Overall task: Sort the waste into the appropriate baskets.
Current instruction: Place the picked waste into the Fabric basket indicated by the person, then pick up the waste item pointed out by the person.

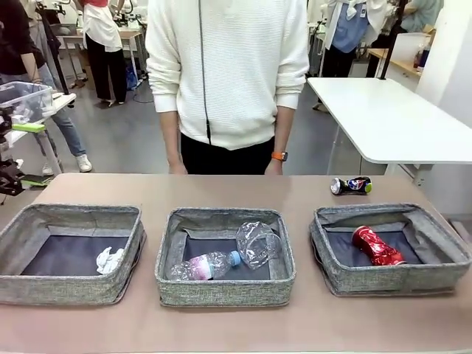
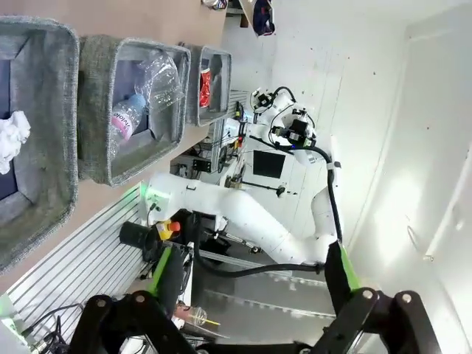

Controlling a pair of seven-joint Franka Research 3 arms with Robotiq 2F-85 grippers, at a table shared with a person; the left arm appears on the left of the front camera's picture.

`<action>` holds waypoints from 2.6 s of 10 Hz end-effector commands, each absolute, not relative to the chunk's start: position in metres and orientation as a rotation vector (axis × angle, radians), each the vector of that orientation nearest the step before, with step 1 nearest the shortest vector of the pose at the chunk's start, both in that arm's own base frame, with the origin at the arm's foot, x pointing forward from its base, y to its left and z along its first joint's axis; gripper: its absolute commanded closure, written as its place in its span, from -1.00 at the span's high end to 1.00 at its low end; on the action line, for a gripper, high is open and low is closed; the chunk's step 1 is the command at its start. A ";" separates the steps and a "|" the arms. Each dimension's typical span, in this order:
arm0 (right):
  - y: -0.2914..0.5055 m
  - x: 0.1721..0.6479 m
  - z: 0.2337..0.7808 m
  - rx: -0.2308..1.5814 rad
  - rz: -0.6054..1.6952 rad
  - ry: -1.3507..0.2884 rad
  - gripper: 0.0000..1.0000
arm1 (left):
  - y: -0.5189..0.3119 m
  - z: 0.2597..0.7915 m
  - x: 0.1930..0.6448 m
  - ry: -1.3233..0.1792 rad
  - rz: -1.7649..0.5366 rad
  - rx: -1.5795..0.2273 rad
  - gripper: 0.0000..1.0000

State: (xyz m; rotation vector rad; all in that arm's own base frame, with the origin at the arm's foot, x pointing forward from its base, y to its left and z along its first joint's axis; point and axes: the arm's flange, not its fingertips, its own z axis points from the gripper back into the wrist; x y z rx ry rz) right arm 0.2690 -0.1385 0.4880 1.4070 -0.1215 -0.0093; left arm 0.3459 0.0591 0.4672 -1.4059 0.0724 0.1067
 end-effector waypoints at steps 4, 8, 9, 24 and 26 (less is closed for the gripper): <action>-0.137 0.269 0.490 1.415 -0.006 -0.140 1.00 | 0.058 0.473 0.349 0.075 0.079 -1.406 1.00; -0.137 0.269 0.490 1.415 -0.006 -0.140 1.00 | 0.058 0.473 0.349 0.075 0.079 -1.406 1.00; -0.137 0.269 0.490 1.415 -0.006 -0.140 1.00 | 0.058 0.473 0.349 0.075 0.079 -1.406 1.00; -0.107 0.284 0.473 0.678 0.476 -0.549 1.00 | 0.058 0.473 0.349 0.075 0.079 -1.406 1.00; -0.068 0.325 0.466 0.220 0.856 -0.602 1.00 | 0.058 0.473 0.349 0.075 0.079 -1.406 1.00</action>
